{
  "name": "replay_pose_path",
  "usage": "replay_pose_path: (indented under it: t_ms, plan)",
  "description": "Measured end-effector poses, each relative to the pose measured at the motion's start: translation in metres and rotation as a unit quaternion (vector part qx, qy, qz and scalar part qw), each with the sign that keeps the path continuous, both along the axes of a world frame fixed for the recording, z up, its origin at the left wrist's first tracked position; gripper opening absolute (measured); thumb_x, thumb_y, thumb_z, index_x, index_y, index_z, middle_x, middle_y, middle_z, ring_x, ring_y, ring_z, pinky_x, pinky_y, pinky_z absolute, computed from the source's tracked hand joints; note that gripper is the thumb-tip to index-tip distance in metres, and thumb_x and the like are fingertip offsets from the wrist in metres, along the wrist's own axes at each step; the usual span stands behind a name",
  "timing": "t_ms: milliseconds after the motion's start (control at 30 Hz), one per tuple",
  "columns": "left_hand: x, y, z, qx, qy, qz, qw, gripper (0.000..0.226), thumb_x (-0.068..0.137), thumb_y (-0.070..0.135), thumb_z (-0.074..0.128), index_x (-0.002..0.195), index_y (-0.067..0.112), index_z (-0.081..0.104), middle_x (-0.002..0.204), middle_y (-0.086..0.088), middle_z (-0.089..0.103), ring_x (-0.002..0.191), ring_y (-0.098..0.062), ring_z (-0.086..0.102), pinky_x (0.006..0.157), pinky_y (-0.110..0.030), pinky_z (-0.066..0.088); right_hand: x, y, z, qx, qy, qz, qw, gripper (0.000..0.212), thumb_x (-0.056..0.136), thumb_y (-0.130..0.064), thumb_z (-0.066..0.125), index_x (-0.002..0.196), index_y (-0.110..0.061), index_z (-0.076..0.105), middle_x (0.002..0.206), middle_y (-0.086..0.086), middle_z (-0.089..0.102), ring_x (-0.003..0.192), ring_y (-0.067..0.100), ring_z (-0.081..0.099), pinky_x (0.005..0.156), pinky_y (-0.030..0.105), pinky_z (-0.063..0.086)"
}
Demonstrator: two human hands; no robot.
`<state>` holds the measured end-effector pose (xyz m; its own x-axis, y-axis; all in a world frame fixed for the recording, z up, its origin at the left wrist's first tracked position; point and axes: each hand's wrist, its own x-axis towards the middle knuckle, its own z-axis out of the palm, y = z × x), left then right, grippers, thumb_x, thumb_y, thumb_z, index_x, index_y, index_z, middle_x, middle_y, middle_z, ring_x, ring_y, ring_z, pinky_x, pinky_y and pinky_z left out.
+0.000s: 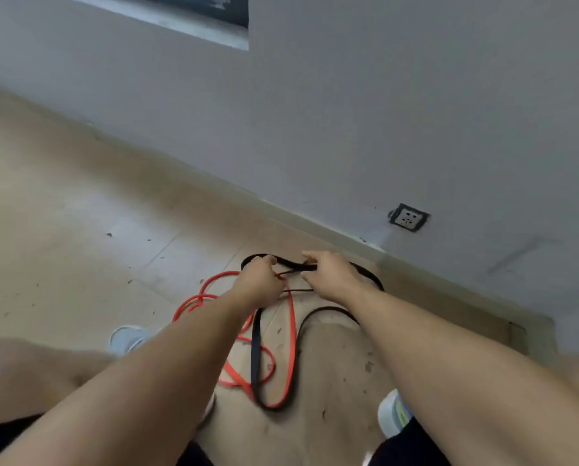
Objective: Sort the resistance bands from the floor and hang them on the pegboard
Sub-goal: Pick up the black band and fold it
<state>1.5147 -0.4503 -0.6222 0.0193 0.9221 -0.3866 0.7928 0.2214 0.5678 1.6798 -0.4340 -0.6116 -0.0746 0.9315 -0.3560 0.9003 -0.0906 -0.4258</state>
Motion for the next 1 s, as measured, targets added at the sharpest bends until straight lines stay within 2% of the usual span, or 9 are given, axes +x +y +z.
replay_pose_path:
  t_ms: [233, 333, 467, 567, 667, 733, 833, 933, 1000]
  plan:
    - [-0.014, -0.052, -0.105, -0.169, 0.013, 0.038, 0.985, 0.048, 0.089, 0.020, 0.065, 0.135, 0.009, 0.056, 0.133, -0.012, 0.063, 0.118, -0.030, 0.061, 0.092, -0.034, 0.050, -0.012, -0.023, -0.116, -0.117, 0.019, -0.021, 0.993, 0.054, 0.084, -0.026, 0.070, 0.137, -0.031, 0.064, 0.133, 0.001, 0.069, 0.125, 0.024, 0.064, 0.104, 0.041, 0.054]
    - [-0.011, -0.074, -0.129, -0.237, 0.027, 0.012, 0.971, 0.036, 0.091, 0.025, 0.063, 0.122, 0.005, 0.063, 0.125, -0.016, 0.067, 0.114, -0.033, 0.064, 0.089, -0.034, 0.051, -0.020, -0.041, -0.148, -0.177, 0.012, -0.009, 0.984, 0.053, 0.085, -0.024, 0.069, 0.138, -0.028, 0.064, 0.134, -0.001, 0.069, 0.126, 0.021, 0.063, 0.106, 0.034, 0.052]
    - [-0.018, -0.089, -0.149, -0.301, 0.038, 0.034, 0.952, 0.034, 0.093, 0.034, 0.063, 0.117, 0.009, 0.059, 0.116, -0.012, 0.065, 0.111, -0.031, 0.065, 0.081, -0.032, 0.052, -0.027, -0.064, -0.175, -0.225, -0.017, 0.044, 0.973, 0.051, 0.089, -0.023, 0.064, 0.140, -0.031, 0.061, 0.139, -0.003, 0.065, 0.131, 0.020, 0.059, 0.109, 0.032, 0.048]
    - [-0.024, -0.092, -0.160, -0.341, 0.049, 0.064, 0.937, 0.039, 0.093, 0.032, 0.064, 0.120, 0.006, 0.055, 0.115, -0.013, 0.063, 0.108, -0.031, 0.065, 0.077, -0.033, 0.053, -0.030, -0.075, -0.193, -0.256, -0.021, 0.058, 0.965, 0.044, 0.090, -0.026, 0.065, 0.133, -0.033, 0.065, 0.133, -0.003, 0.068, 0.127, 0.021, 0.061, 0.106, 0.033, 0.050]
    - [-0.020, -0.090, -0.165, -0.349, 0.006, 0.112, 0.930, 0.027, 0.091, 0.023, 0.063, 0.108, 0.001, 0.057, 0.100, -0.017, 0.068, 0.085, -0.029, 0.066, 0.070, -0.034, 0.055, -0.034, -0.082, -0.204, -0.286, -0.014, 0.085, 0.954, 0.037, 0.088, -0.023, 0.074, 0.124, -0.029, 0.071, 0.120, -0.002, 0.074, 0.117, 0.019, 0.067, 0.100, 0.029, 0.053]
    - [-0.014, -0.086, -0.168, -0.347, -0.035, 0.128, 0.928, 0.024, 0.091, 0.015, 0.064, 0.109, 0.000, 0.062, 0.093, -0.014, 0.068, 0.081, -0.027, 0.066, 0.068, -0.034, 0.055, -0.036, -0.083, -0.208, -0.299, 0.000, 0.092, 0.950, 0.039, 0.085, -0.022, 0.081, 0.124, -0.025, 0.072, 0.116, 0.000, 0.075, 0.112, 0.019, 0.069, 0.098, 0.028, 0.053]
    - [-0.003, -0.087, -0.171, -0.340, -0.055, 0.144, 0.928, 0.014, 0.090, 0.009, 0.068, 0.098, 0.008, 0.057, 0.089, -0.011, 0.062, 0.092, -0.031, 0.070, 0.073, -0.037, 0.063, -0.034, -0.082, -0.209, -0.311, 0.012, 0.093, 0.946, 0.042, 0.083, -0.021, 0.084, 0.124, -0.020, 0.073, 0.106, -0.001, 0.075, 0.104, 0.016, 0.069, 0.095, 0.026, 0.053]
    - [-0.003, -0.094, -0.170, -0.316, -0.021, 0.199, 0.927, 0.032, 0.089, 0.013, 0.066, 0.112, 0.008, 0.045, 0.110, -0.016, 0.058, 0.104, -0.038, 0.066, 0.074, -0.045, 0.063, -0.028, -0.082, -0.212, -0.320, 0.007, 0.090, 0.943, 0.041, 0.083, -0.016, 0.082, 0.123, -0.019, 0.073, 0.112, -0.004, 0.073, 0.095, 0.008, 0.062, 0.087, 0.020, 0.048]
    - [-0.009, -0.097, -0.170, -0.307, 0.033, 0.184, 0.933, 0.035, 0.090, 0.015, 0.062, 0.119, 0.006, 0.046, 0.116, -0.017, 0.059, 0.107, -0.039, 0.066, 0.083, -0.045, 0.062, -0.026, -0.084, -0.212, -0.324, 0.002, 0.090, 0.942, 0.041, 0.082, -0.014, 0.083, 0.121, -0.018, 0.073, 0.121, -0.003, 0.073, 0.097, 0.010, 0.064, 0.088, 0.020, 0.048]
